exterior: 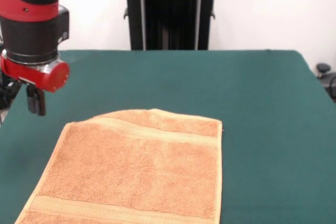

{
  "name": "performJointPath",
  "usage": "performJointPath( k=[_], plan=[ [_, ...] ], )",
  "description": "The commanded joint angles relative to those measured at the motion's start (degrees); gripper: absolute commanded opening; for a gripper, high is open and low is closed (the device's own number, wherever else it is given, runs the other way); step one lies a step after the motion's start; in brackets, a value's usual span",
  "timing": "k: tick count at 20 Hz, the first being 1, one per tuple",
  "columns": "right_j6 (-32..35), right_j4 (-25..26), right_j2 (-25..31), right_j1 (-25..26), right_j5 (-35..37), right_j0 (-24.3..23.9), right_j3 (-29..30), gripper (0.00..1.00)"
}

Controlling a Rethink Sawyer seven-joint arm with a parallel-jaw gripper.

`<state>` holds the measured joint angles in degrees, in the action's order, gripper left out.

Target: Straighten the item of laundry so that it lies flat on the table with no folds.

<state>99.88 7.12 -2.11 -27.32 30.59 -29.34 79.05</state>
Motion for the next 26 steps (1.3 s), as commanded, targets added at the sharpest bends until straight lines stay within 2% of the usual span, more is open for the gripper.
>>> performJointPath(
  k=[1,5,10,12,16,19,26],
  plan=[
    [-1.0,3.6,8.8,1.4,-3.9,1.6,11.2,0.00],
    [-0.1,3.4,9.5,2.0,-4.5,1.0,11.6,0.00],
    [-0.6,5.4,10.7,2.6,-7.4,0.4,10.8,0.00],
    [-1.0,5.1,11.9,2.4,-6.1,-0.4,10.3,0.00],
    [-0.4,3.9,10.5,1.4,1.1,1.0,8.1,0.00],
    [-0.3,3.9,10.6,0.8,1.6,1.3,8.3,0.00],
    [0.5,4.3,10.7,3.4,-0.5,1.7,6.8,0.00]
  ],
)
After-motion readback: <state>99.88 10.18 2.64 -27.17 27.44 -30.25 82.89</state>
